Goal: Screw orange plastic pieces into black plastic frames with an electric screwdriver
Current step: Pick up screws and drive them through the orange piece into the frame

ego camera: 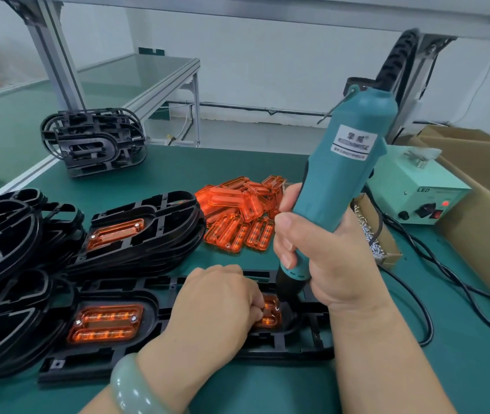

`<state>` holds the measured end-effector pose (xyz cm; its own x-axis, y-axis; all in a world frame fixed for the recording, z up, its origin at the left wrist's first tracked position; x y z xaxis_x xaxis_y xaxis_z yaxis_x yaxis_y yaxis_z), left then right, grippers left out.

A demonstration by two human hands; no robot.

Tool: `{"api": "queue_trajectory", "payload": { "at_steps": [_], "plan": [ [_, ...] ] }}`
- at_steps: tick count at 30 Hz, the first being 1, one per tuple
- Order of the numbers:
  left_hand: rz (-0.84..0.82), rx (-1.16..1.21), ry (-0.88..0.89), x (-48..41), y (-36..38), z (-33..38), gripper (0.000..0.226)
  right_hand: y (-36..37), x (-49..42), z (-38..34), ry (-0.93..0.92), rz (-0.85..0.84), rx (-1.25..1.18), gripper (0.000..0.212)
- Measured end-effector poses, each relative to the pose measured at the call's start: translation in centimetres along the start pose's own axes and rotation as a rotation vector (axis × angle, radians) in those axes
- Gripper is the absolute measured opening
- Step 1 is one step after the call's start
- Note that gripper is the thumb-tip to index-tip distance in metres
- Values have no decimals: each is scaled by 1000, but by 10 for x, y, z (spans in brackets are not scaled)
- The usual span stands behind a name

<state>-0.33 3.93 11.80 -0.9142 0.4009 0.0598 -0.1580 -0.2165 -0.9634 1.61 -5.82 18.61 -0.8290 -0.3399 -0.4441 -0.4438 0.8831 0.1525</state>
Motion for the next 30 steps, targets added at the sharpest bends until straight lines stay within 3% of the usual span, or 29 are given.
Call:
{"api": "queue_trajectory", "payload": {
  "at_steps": [4, 12, 21, 30],
  "plan": [
    [-10, -9, 4, -2, 0, 1, 21, -3, -2, 2, 12, 60, 56, 24],
    [-22, -10, -10, -2, -2, 0, 20, -5, 1, 2, -5, 58, -20, 18],
    [-56, -53, -26, 0, -3, 1, 22, -35, 10, -12, -171, 271, -255, 15],
    [-42, 15, -38, -3, -13, -1, 21, -67, 18, -4, -131, 522, -248, 10]
  ]
}}
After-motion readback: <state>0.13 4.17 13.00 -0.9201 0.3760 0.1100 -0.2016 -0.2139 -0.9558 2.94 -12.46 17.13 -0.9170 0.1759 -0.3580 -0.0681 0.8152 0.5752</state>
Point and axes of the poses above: each hand's wrist, its own x-axis away from the middle knuckle, its own y-axis out of the palm, z = x × y, the point moved 8 cm from there along -x, towards the middle knuckle, and after that the axes turned 11 degrees about -z, right-handed, at the moved point
